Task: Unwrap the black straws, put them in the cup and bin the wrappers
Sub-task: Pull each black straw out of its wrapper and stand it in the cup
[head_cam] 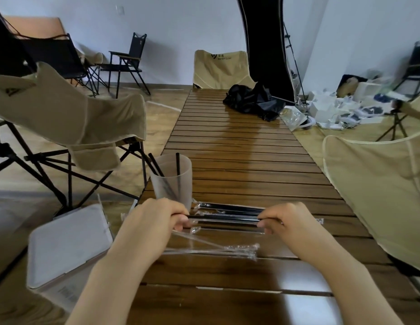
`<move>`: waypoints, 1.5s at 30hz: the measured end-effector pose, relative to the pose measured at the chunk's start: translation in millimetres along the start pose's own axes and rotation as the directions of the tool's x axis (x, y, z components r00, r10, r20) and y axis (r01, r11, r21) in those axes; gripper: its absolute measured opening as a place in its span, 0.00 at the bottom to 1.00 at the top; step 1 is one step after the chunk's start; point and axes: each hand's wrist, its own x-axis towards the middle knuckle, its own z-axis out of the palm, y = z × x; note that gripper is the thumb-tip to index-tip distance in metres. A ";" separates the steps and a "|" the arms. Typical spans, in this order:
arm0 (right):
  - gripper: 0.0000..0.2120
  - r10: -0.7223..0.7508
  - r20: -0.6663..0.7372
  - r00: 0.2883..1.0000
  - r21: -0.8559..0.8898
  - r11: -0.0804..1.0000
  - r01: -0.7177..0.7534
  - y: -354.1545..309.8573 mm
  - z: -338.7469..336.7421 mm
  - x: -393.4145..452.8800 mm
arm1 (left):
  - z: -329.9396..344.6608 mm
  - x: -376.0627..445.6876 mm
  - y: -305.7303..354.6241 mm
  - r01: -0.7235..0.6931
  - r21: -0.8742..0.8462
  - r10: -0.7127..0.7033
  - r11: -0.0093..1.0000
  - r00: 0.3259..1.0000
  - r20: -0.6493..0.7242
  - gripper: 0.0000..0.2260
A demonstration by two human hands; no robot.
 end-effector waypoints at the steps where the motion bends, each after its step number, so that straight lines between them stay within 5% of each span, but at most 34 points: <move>1: 0.19 -0.008 -0.001 1.000 -0.008 1.000 0.008 -0.9 0.5 -0.1 | -1.4 -0.6 0.9 -0.004 0.009 0.003 1.000 1.000 0.026 0.09; 4: 0.21 -0.028 -0.023 0.999 -0.003 1.000 0.028 -1.8 -2.1 -1.3 | -2.9 -1.1 1.5 -0.069 -0.044 0.067 0.997 0.997 -0.037 0.10; 17: 0.23 -0.086 -0.060 0.995 0.108 0.990 0.092 -17.6 5.2 -1.0 | 2.4 0.5 1.6 -0.133 -0.076 0.138 0.988 0.988 0.072 0.09; 22: 0.17 -0.066 -0.042 0.997 0.144 0.987 0.072 -21.2 3.3 -0.3 | 0.2 0.3 -2.0 -0.123 -0.051 0.123 0.991 0.992 -0.005 0.09; 26: 0.08 0.001 -0.077 0.997 0.178 0.984 0.013 -18.6 -7.4 0.5 | -2.9 -1.4 -11.3 -0.116 0.129 0.141 0.985 0.968 -0.207 0.08; 34: 0.12 0.051 -0.023 0.998 0.182 0.982 -0.046 -23.5 5.2 1.0 | -0.1 3.4 -3.4 -0.152 0.192 0.191 0.970 0.960 -0.203 0.10; 38: 0.12 0.068 -0.015 0.998 0.189 0.980 -0.064 -23.6 9.7 -2.2 | 3.9 9.9 -2.0 -0.132 0.187 0.153 0.973 0.983 -0.099 0.12; 45: 0.05 0.068 -0.039 0.997 0.158 0.985 -0.061 -24.4 3.7 1.8 | 6.2 1.7 -16.0 0.005 0.161 0.038 0.987 0.964 -0.264 0.11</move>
